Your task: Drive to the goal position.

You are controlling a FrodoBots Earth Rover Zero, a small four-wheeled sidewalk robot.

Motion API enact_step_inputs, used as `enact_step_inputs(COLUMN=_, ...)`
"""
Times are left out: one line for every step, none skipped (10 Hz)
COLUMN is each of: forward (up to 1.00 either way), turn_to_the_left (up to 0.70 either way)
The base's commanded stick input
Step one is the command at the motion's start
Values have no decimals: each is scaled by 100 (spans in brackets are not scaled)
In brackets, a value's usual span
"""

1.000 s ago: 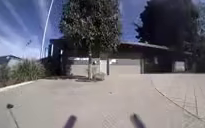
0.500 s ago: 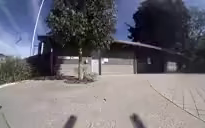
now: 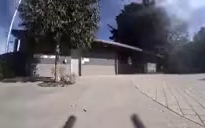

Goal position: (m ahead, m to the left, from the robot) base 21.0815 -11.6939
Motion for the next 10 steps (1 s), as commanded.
enact_step_inputs(forward=100, turn_to_the_left=-20)
enact_step_inputs(forward=100, turn_to_the_left=-3)
enact_step_inputs(forward=100, turn_to_the_left=0)
enact_step_inputs(forward=100, turn_to_the_left=0)
enact_step_inputs(forward=100, turn_to_the_left=0)
enact_step_inputs(forward=100, turn_to_the_left=0)
enact_step_inputs(forward=100, turn_to_the_left=0)
enact_step_inputs(forward=100, turn_to_the_left=0)
enact_step_inputs(forward=100, turn_to_the_left=0)
enact_step_inputs(forward=100, turn_to_the_left=0)
